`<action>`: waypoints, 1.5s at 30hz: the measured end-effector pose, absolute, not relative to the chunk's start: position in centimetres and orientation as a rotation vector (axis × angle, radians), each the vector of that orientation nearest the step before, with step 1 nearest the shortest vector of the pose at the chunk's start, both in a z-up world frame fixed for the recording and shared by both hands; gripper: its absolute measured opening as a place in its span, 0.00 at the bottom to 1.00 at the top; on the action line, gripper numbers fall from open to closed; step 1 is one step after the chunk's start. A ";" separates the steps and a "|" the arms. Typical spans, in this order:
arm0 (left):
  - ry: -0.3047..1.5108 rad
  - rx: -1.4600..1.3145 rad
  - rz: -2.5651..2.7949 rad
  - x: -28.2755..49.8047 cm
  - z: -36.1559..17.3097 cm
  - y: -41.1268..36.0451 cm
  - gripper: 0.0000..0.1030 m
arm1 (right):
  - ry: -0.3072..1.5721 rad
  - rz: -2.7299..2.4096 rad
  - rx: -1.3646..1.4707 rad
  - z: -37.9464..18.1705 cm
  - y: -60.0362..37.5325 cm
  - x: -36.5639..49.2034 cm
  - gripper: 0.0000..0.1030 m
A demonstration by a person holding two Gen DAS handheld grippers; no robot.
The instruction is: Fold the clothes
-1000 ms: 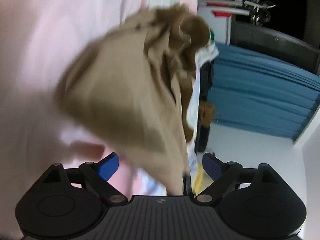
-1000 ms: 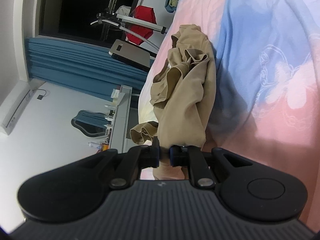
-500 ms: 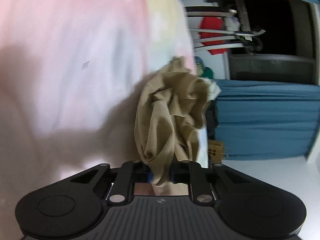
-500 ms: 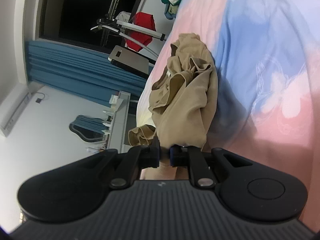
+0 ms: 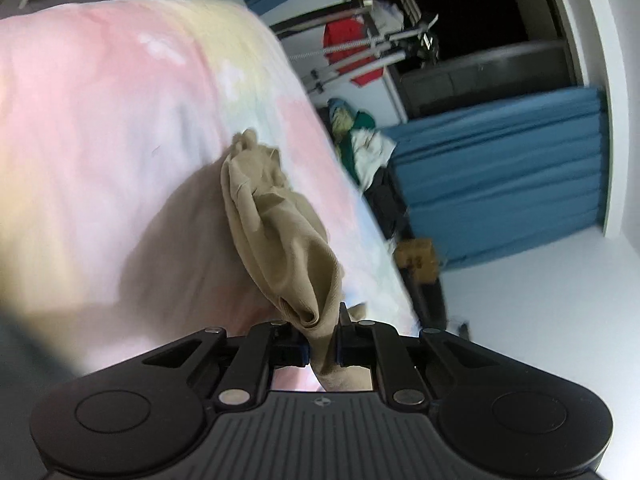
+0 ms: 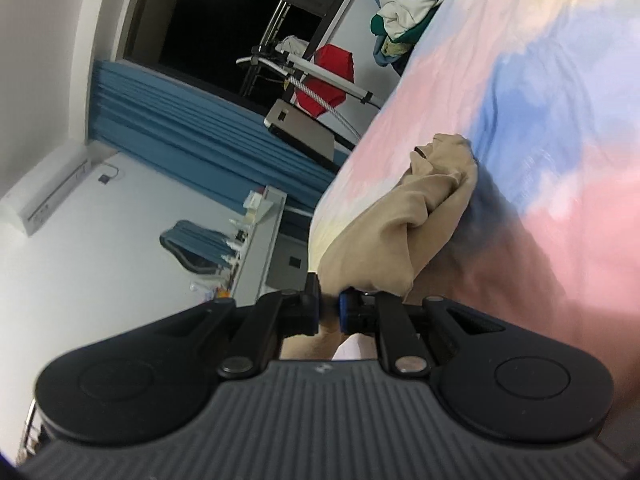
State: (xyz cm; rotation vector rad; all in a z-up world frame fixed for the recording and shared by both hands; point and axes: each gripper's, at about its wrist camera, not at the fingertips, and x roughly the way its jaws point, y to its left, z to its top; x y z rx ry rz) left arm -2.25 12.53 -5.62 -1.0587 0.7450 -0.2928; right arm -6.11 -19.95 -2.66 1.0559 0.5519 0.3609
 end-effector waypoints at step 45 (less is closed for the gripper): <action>0.685 -0.506 -0.133 21.0 -5.9 8.4 0.78 | 0.585 0.403 0.714 -6.7 -17.9 16.5 0.71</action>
